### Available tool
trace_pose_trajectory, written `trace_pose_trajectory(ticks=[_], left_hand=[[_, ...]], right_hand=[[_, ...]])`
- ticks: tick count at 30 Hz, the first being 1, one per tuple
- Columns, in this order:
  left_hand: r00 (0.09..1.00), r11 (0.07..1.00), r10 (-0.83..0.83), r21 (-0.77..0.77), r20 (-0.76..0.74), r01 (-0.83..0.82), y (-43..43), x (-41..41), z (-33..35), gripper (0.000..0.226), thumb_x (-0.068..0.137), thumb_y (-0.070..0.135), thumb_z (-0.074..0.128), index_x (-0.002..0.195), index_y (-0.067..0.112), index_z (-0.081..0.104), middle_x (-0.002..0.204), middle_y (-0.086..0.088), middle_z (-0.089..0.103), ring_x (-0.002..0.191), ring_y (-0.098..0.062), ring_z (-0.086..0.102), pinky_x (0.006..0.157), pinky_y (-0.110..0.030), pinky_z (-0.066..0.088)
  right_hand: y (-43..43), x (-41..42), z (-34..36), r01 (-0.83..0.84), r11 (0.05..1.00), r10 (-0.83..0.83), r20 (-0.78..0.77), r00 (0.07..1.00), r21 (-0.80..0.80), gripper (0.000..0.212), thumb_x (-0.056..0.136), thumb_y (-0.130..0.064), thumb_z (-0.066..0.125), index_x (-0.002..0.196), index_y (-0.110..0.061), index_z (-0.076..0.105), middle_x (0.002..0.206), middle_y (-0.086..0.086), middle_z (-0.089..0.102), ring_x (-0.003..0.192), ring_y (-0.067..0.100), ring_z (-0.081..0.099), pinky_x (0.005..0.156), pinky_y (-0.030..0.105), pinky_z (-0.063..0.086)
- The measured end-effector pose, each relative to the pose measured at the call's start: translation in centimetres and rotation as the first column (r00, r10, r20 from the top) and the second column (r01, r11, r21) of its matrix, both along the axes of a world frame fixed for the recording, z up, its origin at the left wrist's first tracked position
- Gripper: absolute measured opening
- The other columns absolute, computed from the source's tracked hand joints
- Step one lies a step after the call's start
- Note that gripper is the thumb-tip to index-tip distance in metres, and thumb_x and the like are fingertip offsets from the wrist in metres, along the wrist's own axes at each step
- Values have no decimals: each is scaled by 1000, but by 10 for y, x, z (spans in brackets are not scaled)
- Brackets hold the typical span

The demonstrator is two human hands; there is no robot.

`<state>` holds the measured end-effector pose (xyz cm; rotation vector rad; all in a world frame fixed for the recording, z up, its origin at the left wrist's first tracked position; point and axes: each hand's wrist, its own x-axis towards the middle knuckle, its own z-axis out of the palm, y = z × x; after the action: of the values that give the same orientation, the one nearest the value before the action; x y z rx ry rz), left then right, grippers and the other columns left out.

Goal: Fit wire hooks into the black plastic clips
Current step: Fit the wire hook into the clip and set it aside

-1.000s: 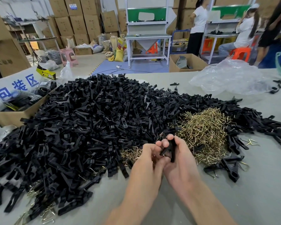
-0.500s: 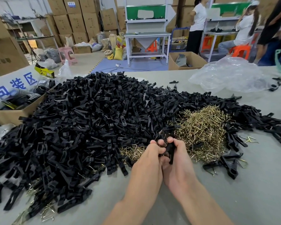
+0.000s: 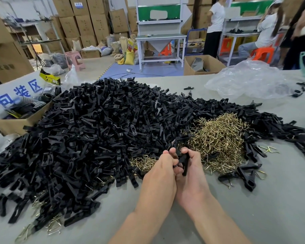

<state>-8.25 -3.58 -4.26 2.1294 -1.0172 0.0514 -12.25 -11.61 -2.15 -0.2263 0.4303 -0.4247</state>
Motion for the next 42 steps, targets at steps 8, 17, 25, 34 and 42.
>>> trace_pose_trajectory(ticks=[8,17,25,34,42], left_hand=[[997,1000,30,-8,75,-29,-5,4,0,21,98,22,55,91,31,38,89,21,56,81,-2,59,64,-16,41],[996,989,32,-141,-86,-44,0,12,-2,31,92,33,66,90,53,42,104,60,44,89,29,48,75,-2,39],[991,955,-80,-294,-103,47,3,-6,9,24,92,66,43,105,48,53,88,23,68,74,-2,66,63,-14,46],[909,921,-365,-224,-203,319,-98,-86,32,28,89,42,70,114,38,59,87,38,65,83,15,61,68,-2,41],[762,849,-529,-220,-374,481,-280,-162,114,80,93,52,62,155,17,25,152,-6,45,135,-20,47,113,-37,36]], right_hand=[[1,-1,-3,-16,1000,16,0,1000,-9,10,86,-26,62,76,-23,62,83,-2,67,48,7,55,47,18,51],[2,-1,-4,-7,993,16,78,997,-121,14,82,-29,66,88,-16,64,81,8,68,73,25,73,68,35,62],[-11,-20,-7,64,854,-107,-54,993,-516,26,104,-29,49,101,-27,75,105,6,76,94,29,72,88,52,57],[-82,-129,7,346,724,-442,-16,897,-597,32,94,-42,56,123,-32,65,114,3,76,105,20,72,83,35,59],[-139,-208,36,588,600,-707,-16,707,-543,32,108,-36,41,136,-25,51,115,1,74,95,16,75,92,38,54]])
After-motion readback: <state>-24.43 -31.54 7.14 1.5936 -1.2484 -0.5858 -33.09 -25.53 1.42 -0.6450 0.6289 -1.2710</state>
